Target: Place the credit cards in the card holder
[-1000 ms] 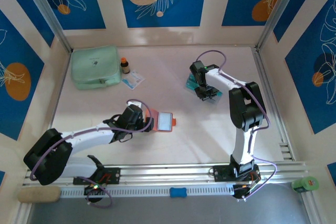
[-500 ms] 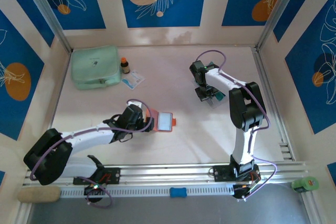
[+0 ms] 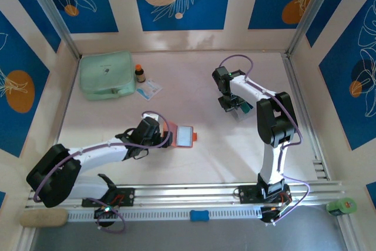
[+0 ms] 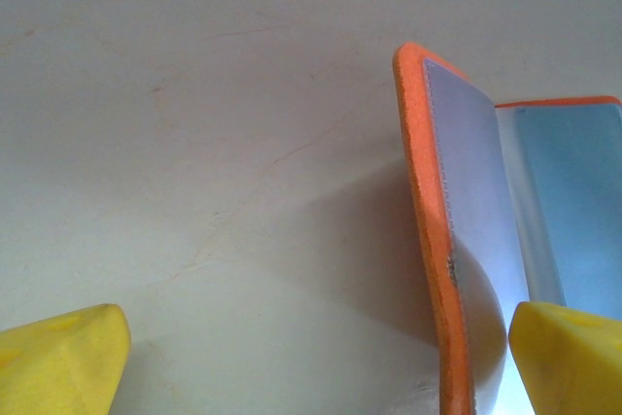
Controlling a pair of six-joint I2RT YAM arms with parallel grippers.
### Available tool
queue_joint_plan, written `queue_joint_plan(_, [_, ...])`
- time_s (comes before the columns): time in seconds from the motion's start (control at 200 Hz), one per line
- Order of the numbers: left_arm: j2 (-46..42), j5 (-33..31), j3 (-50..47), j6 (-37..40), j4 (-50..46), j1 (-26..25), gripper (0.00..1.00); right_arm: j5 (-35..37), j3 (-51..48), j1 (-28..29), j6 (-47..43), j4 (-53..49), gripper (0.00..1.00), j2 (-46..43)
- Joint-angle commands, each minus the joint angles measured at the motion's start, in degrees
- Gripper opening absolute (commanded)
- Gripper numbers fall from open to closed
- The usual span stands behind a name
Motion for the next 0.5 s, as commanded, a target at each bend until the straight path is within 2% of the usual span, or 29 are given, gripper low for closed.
queue_joint_plan(0.0, [0.2,0.5,0.8,-0.2,0.5,0.4,1.00,-0.1,1.1,0.4,0.0,-1.3,0.14,-1.2])
queue_joint_plan(0.25, [0.0,0.8,1.1,-0.4,0.4,0.4,1.00,0.1,2.1,0.9,-0.4,-2.0,0.00,-2.7])
queue_joint_plan(0.495, [-1.7,1.1,2.2,-0.3,-1.0,0.4,1.00,2.3,5.8,2.7,-0.8,-4.8,0.00,-5.6])
